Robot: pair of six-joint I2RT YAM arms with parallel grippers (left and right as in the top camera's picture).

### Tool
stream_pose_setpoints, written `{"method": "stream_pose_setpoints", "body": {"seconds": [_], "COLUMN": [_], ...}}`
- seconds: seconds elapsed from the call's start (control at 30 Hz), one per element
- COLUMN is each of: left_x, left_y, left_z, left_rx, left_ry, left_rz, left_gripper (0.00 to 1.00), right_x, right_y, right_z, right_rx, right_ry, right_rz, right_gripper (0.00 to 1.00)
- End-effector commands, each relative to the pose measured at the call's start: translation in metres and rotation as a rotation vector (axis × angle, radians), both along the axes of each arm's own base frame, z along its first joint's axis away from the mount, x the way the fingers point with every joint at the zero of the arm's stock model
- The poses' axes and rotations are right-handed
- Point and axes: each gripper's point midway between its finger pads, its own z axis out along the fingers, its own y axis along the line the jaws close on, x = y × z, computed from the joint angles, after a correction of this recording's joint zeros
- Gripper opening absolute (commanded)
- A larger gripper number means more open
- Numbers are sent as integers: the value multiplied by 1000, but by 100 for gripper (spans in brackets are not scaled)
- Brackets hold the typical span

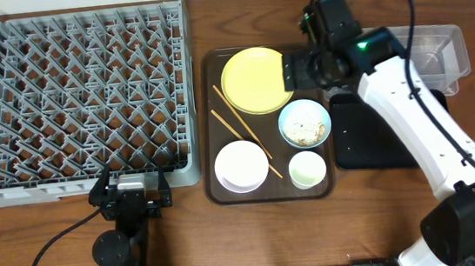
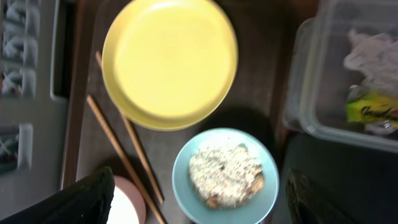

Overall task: Sort waste into correct bins and load items into the dishwasher
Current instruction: 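Move the right gripper down and grasp the light-blue rice bowl rim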

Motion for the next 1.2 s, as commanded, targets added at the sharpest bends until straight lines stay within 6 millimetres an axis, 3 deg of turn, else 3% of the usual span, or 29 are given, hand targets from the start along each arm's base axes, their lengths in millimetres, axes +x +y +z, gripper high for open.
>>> {"method": "stream_pose_setpoints", "body": {"seconds": [0.0,0.23,0.47,0.73,0.83,1.17], "left_x": [-1,-1,-1,-1,-1,-1], "left_y": [-3,-3,-3,-3,-3,-3], "left_z": [-15,-15,-15,-15,-15,-15], "left_rx": [5,5,5,5,5,5], "left_ry": [47,47,47,47,47,47], "left_rz": [-19,-19,-19,-19,-19,-19], "left_gripper": [99,99,99,99,99,99], "right_x": [-11,-38,-36,-42,-45,-55], "right_y": [6,22,33,31,30,24], "right_z": [-11,-63,-83,-140,-148,-159], "right_rx": [-53,-113,-203,-299,-304,-318], "right_ry": [24,78,34,155,181,243], "right_rz": [52,184,348,430,423,398], "right_gripper": [85,75,73,70,65,33]}}
